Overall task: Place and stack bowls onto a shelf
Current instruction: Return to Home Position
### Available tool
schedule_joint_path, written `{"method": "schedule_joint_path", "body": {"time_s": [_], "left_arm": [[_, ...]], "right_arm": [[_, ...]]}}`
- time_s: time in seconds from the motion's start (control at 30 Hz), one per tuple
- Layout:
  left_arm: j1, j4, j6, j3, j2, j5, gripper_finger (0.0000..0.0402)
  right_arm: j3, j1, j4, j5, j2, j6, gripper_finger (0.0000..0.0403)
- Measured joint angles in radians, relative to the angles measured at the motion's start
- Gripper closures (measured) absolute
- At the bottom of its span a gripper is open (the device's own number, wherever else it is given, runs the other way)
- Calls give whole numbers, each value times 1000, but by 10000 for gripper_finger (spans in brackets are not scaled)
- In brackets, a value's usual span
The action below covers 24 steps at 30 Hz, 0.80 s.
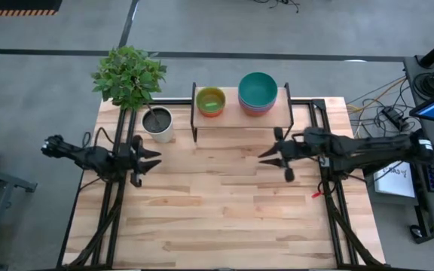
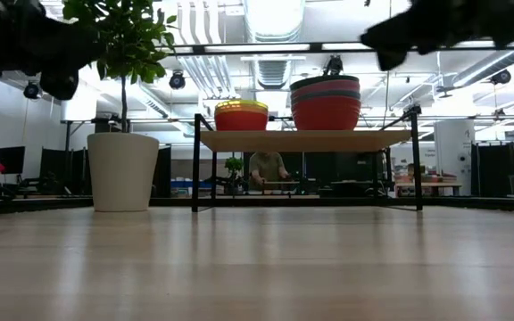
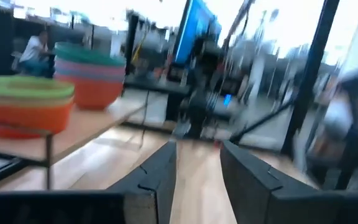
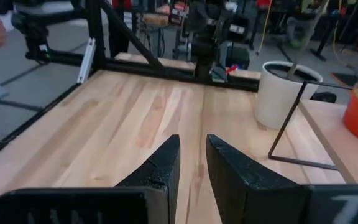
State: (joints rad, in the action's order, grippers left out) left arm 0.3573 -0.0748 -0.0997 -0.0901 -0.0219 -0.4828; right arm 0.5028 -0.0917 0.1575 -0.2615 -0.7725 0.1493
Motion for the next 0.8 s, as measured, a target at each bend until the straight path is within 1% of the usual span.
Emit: {"method": "schedule_joint_path", "body": {"time_s": [0.07,0.1,0.17,0.3,0.33,0.4,0.43,0.47,0.6,0.7,0.8], "left_arm": [[0,-164,-15,67,5,26,298],[0,-201,-17,80,2,42,301],[-1,-210,-38,71,-16,50,309],[-7,-223,22,66,-42,6,327],[-12,-228,32,66,-45,-15,331],[-38,-239,38,67,-48,-106,342],[-56,-244,40,65,-48,-133,350],[-78,-244,50,65,-48,-128,358],[-188,-237,72,66,-43,9,393],[-290,-178,73,64,-29,113,397],[-381,-105,20,72,-14,200,399]], "right_arm": [[-54,0,12,0,76,-10,335],[-79,0,13,0,113,-14,335],[-126,0,15,0,180,-18,335],[-224,0,15,1,304,-12,335],[-248,0,21,1,334,-13,335],[-297,0,37,1,399,-19,335],[-317,0,43,2,431,-19,335],[-334,0,44,11,464,-19,335],[-381,-1,21,37,591,2,335],[-398,-1,-13,37,682,13,335],[-406,-1,-60,35,767,18,335]]}}
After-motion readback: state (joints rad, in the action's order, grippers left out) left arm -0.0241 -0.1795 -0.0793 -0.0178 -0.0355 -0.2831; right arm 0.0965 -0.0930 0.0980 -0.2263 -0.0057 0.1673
